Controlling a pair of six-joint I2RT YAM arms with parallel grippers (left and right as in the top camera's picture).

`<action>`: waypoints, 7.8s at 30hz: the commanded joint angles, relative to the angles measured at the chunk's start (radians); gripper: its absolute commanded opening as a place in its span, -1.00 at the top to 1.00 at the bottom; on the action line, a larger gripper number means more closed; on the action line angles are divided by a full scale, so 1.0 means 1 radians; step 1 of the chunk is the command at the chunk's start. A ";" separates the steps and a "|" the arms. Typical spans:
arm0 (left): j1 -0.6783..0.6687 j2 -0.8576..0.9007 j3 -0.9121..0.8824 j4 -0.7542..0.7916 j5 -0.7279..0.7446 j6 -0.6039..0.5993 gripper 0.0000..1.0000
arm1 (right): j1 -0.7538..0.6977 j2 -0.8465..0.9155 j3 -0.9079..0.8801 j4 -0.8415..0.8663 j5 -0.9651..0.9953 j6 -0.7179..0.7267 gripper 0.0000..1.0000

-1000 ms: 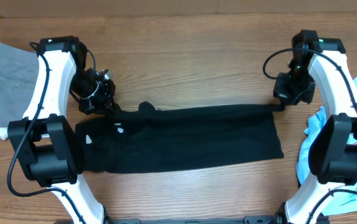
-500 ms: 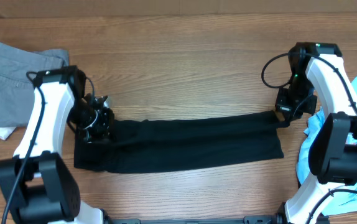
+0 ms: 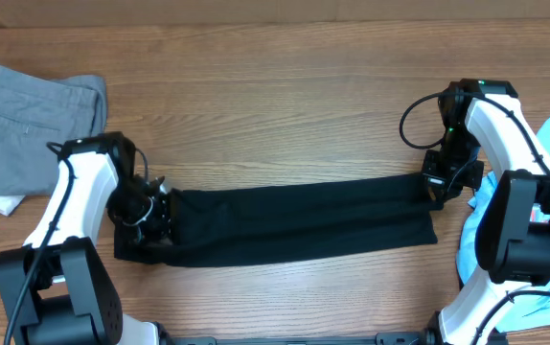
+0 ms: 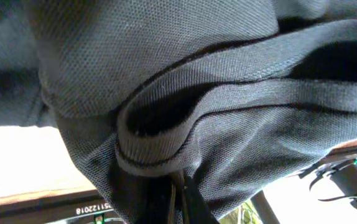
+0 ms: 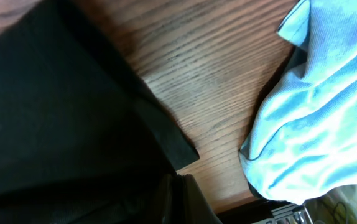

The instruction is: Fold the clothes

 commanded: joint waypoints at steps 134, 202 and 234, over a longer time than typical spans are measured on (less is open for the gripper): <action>0.005 -0.021 -0.008 0.248 -0.051 -0.172 -0.06 | 0.669 -0.131 -0.069 0.351 -0.161 0.110 0.71; 0.005 -0.019 -0.196 0.460 -0.144 -0.143 -1.00 | 0.579 -0.262 -0.054 0.267 -0.173 0.064 -0.09; 0.166 -0.008 0.196 0.316 -0.318 -0.169 0.91 | 0.330 -0.262 -0.054 0.248 -0.098 0.052 -0.09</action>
